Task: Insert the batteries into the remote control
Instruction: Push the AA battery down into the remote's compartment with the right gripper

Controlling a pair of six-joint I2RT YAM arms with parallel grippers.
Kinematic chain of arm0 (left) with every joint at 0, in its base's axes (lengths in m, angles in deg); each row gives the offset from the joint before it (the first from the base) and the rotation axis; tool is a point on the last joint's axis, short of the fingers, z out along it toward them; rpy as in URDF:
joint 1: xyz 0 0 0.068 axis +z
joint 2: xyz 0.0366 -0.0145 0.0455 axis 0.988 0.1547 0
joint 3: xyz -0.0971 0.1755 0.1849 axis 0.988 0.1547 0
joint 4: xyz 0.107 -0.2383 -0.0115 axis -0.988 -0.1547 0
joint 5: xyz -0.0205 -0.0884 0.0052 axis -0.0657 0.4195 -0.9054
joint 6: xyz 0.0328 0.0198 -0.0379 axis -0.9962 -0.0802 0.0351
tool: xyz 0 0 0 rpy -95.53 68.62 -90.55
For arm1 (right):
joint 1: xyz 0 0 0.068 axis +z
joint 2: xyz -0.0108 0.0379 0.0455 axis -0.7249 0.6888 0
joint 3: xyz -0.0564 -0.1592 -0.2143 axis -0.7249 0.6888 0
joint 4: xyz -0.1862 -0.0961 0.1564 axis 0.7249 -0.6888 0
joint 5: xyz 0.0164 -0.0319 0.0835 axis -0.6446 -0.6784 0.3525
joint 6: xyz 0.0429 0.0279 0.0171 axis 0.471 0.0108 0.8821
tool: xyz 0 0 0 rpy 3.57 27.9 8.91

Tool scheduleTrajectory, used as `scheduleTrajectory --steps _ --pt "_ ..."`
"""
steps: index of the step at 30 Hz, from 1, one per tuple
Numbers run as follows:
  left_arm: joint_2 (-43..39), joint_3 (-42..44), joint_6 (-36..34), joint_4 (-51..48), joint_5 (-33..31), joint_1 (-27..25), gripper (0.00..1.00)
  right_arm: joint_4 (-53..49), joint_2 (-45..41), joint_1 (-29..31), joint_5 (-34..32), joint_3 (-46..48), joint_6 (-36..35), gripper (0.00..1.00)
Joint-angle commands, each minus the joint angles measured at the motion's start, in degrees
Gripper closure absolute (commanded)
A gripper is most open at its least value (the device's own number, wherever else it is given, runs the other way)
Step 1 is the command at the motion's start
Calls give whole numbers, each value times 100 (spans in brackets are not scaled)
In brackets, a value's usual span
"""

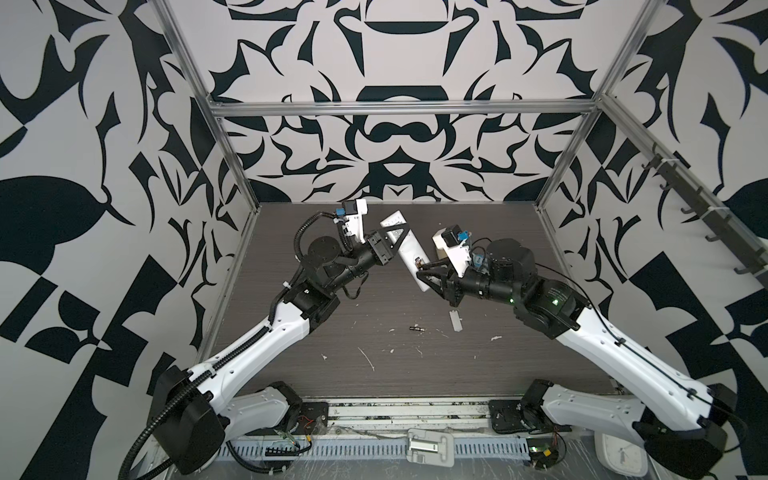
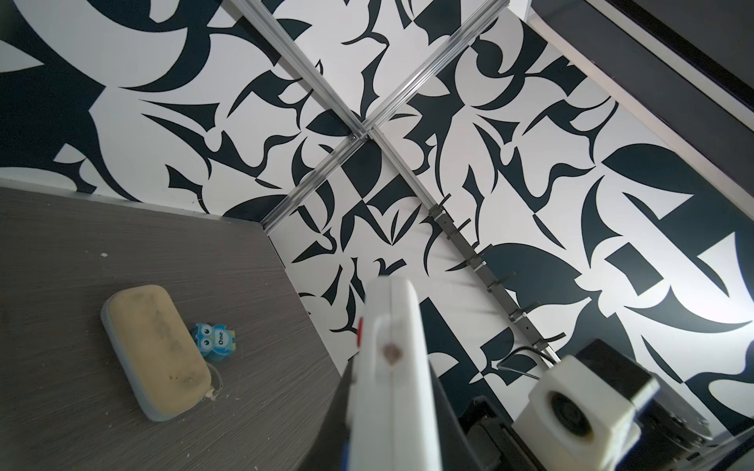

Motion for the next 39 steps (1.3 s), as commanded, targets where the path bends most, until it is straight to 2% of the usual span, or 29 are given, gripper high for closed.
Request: scheduleTrajectory --steps 1,6,12,15,17,21,26,28,31,39 --pt "2 126 74 629 0 -11 100 -129 -114 9 -22 -294 -141 68" --pt "34 185 73 767 -1 -11 100 -312 -200 9 -185 -451 -196 62" --pt "-6 234 81 784 23 -11 100 -637 -327 13 -282 -706 -272 59" --pt "-37 220 34 775 144 -11 100 -892 -435 11 -334 -948 -269 52" --pt "-49 174 16 784 350 -11 100 -1124 -443 7 -331 -1189 -255 44" --pt "-13 33 47 758 790 -11 100 -1670 -218 -25 275 -1742 -179 25" --pt "-29 -44 130 720 1096 -11 100 -2113 238 -389 1373 -2197 -93 12" --pt "-92 -49 127 662 1126 -11 100 -2117 290 -634 1784 -2255 4 8" --pt "-172 -99 78 474 1180 -11 100 -2198 289 -691 1703 -2164 -1 6" --pt "-251 -111 62 435 1435 -10 100 -2041 194 -985 2102 -1623 368 3"
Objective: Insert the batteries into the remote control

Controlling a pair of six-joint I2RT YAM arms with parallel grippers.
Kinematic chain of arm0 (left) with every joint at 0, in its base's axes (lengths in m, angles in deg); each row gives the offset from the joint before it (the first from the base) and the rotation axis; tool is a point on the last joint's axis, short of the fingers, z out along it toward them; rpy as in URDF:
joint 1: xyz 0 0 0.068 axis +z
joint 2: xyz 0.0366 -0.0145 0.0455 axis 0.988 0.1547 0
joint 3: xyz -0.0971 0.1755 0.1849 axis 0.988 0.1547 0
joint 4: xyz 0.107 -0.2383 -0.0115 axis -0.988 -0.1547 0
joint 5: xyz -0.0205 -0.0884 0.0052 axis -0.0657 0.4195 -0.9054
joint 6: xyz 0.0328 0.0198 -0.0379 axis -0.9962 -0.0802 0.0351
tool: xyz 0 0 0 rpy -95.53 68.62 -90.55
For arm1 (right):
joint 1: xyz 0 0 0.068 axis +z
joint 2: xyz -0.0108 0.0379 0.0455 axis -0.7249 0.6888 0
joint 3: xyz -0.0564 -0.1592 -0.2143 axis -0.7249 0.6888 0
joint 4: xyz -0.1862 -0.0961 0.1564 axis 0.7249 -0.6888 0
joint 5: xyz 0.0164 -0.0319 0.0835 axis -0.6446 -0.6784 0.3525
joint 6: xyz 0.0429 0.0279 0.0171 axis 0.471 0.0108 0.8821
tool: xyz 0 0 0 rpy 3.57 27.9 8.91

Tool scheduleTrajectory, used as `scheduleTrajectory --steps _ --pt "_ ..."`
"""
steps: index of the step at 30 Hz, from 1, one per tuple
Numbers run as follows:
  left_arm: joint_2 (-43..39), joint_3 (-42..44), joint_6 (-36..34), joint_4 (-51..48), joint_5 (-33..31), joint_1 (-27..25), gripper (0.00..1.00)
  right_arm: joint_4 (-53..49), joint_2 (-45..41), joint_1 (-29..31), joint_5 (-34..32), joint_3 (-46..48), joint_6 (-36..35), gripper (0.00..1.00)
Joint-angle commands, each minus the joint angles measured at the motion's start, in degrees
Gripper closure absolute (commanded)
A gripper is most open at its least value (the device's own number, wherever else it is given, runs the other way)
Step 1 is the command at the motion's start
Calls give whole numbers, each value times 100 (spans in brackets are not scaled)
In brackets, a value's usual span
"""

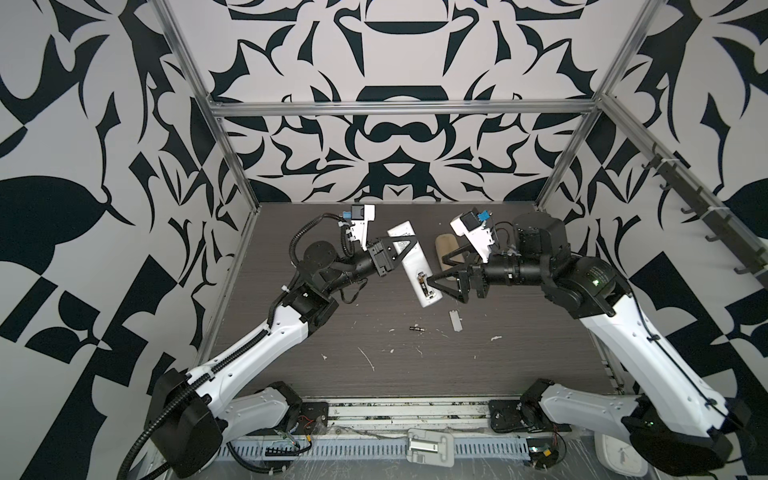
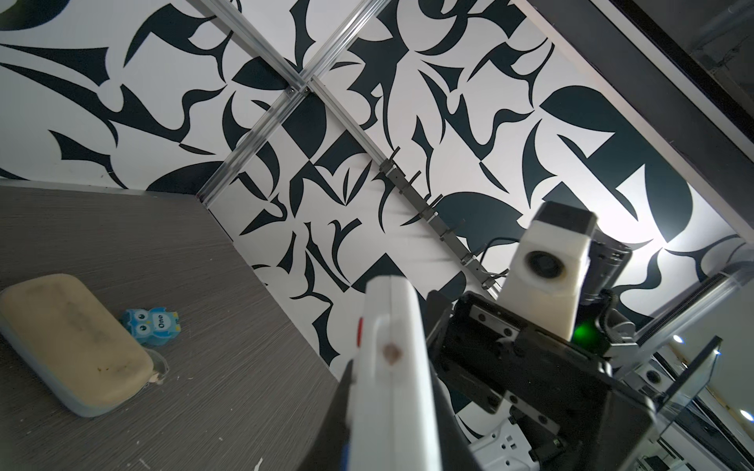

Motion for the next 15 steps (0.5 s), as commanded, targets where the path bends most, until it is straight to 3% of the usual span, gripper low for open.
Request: scheduleTrajectory --steps 1,9,15 --pt "-83 -260 44 110 264 -11 100 202 -132 -118 358 170 168 3" --pt "-124 -330 14 -51 303 -11 100 1032 -74 -215 960 601 955 1" --pt "-130 -327 9 -117 307 -11 100 1024 39 -246 969 631 1044 1"
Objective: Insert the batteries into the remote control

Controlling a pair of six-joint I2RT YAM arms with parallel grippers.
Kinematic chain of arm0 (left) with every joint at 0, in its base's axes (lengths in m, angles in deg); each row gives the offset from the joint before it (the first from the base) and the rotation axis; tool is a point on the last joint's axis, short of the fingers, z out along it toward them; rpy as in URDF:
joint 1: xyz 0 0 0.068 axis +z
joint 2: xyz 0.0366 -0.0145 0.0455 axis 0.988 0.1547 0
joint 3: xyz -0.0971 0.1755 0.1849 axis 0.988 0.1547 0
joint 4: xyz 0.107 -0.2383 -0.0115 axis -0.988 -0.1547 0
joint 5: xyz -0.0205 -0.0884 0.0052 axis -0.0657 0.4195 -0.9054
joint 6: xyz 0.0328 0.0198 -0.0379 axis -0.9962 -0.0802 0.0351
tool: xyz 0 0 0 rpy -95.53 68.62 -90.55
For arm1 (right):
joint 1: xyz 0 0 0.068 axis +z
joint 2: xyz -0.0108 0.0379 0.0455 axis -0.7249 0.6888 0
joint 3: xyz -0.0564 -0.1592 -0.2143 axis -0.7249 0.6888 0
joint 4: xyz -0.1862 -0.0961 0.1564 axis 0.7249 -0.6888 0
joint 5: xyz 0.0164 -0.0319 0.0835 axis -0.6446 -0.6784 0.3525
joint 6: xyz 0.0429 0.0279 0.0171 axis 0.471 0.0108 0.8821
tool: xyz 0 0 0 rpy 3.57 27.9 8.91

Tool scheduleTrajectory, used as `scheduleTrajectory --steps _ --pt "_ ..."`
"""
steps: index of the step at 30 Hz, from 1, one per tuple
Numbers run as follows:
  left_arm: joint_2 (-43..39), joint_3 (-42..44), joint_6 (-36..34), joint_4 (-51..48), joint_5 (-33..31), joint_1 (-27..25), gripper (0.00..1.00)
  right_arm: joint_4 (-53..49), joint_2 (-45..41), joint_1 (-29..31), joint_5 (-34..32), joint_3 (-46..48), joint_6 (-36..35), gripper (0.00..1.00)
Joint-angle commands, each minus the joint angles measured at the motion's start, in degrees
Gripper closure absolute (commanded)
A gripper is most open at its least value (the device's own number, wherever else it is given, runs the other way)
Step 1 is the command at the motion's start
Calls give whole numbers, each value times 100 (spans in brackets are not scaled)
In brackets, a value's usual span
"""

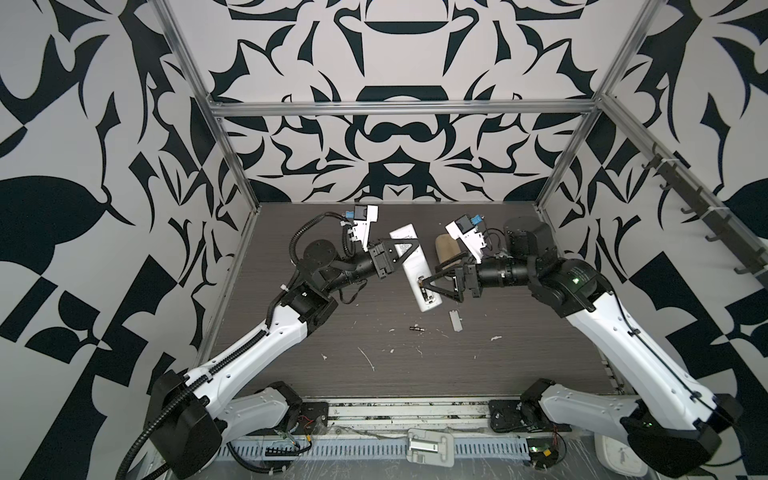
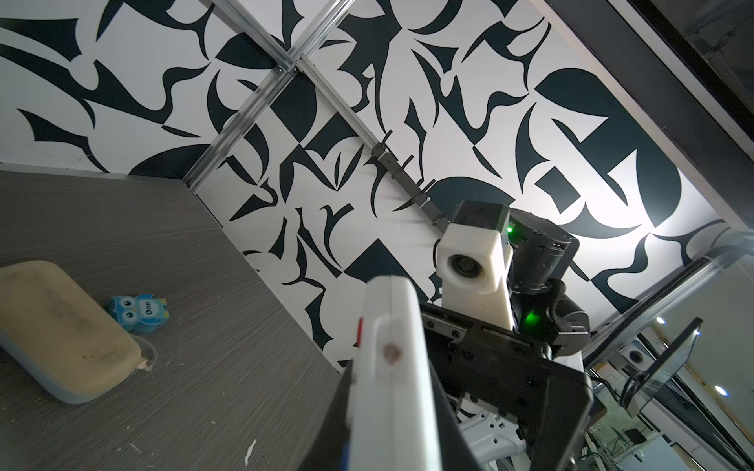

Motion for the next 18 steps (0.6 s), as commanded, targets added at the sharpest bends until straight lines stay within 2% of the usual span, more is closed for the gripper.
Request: scheduleTrajectory --steps 1,18 --pt "-127 -233 1 109 71 -11 100 323 20 -57 151 15 184 1" --pt "-15 -340 -5 107 107 -11 100 252 300 -94 190 204 112 2"
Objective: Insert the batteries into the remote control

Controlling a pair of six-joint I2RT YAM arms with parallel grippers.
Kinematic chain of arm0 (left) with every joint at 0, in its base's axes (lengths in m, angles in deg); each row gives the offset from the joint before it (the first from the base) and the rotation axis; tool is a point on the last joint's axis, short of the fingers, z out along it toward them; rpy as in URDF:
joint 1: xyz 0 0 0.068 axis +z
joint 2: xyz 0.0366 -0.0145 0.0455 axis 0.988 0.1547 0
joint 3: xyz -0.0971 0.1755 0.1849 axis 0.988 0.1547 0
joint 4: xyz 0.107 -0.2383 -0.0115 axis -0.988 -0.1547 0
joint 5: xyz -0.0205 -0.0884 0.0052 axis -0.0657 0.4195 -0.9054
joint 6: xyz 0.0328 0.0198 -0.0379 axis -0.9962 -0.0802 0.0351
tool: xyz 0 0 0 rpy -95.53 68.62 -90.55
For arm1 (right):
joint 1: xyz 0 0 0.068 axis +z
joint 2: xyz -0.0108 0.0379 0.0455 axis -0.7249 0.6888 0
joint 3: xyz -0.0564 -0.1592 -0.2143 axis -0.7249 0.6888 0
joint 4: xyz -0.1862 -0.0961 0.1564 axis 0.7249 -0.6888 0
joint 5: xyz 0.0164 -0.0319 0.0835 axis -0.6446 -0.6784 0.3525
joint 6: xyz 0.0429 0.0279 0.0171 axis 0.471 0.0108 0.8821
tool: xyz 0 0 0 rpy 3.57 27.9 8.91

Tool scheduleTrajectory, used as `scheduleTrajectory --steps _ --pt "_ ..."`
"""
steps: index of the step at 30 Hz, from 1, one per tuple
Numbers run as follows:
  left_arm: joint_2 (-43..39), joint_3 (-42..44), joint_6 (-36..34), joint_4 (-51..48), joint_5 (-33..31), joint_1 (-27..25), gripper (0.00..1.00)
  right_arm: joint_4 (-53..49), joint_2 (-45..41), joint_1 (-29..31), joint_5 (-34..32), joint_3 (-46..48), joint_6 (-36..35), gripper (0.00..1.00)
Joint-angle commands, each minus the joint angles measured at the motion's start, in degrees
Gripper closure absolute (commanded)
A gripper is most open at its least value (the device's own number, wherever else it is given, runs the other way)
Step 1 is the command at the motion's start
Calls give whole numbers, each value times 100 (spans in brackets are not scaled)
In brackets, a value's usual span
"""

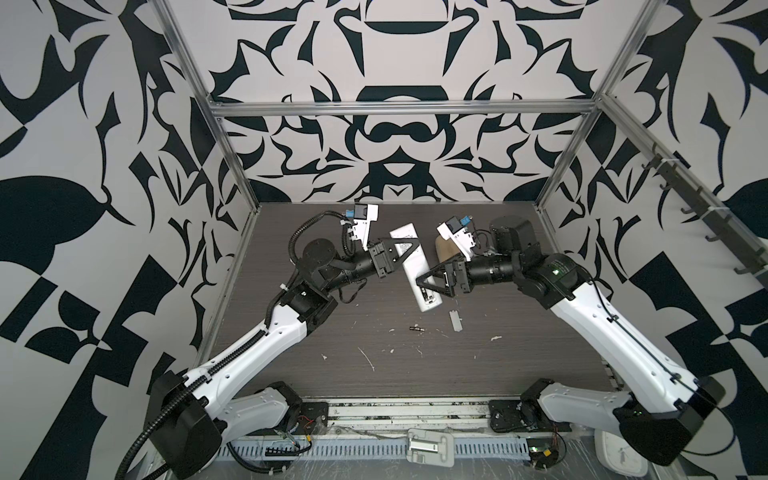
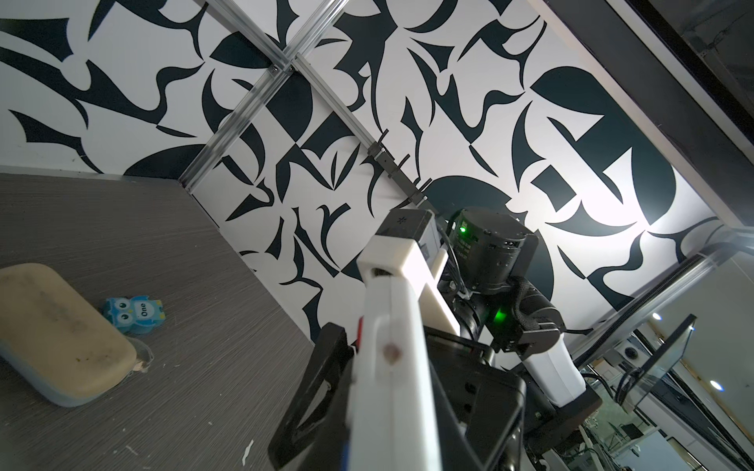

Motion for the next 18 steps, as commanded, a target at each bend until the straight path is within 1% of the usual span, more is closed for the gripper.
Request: scheduleTrajectory --steps 1,10,14,18 --pt "-4 -282 1 154 62 -7 100 169 -45 -24 133 15 -31 3" --pt "26 -319 -23 156 72 -6 100 233 -79 -42 227 291 -63 10" --pt "49 -361 -12 169 91 -7 100 295 -119 -54 263 427 -90 15" --pt "44 -400 -1 138 99 -7 100 336 -120 -54 339 473 -113 16"
